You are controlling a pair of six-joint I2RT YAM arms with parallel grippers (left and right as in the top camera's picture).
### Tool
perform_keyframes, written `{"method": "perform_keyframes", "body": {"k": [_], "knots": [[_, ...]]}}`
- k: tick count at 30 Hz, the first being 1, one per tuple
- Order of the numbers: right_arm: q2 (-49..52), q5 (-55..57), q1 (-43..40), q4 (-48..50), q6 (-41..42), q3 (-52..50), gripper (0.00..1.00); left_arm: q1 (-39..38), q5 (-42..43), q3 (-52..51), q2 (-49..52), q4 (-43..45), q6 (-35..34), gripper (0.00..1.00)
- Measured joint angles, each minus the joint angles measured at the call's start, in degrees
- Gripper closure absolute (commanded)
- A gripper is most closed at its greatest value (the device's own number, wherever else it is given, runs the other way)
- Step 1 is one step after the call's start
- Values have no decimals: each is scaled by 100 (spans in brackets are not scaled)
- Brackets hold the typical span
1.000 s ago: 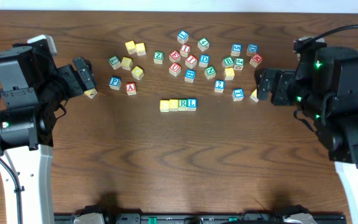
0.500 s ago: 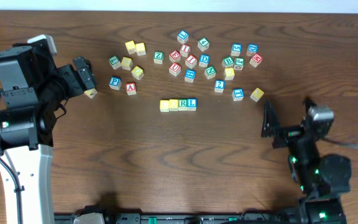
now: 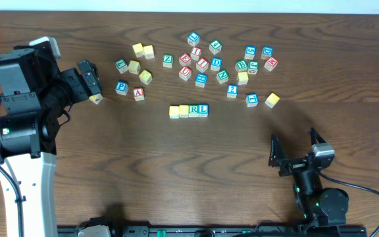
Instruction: Spell out CORL
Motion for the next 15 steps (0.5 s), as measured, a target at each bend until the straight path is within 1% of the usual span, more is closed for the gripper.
{"method": "perform_keyframes", "body": {"k": [5, 15], "knots": [[-46, 17, 0, -527, 2, -11, 1, 0, 0, 0, 0, 2, 0, 1], [-52, 15, 0, -533, 2, -11, 1, 0, 0, 0, 0, 0, 0, 1]]}}
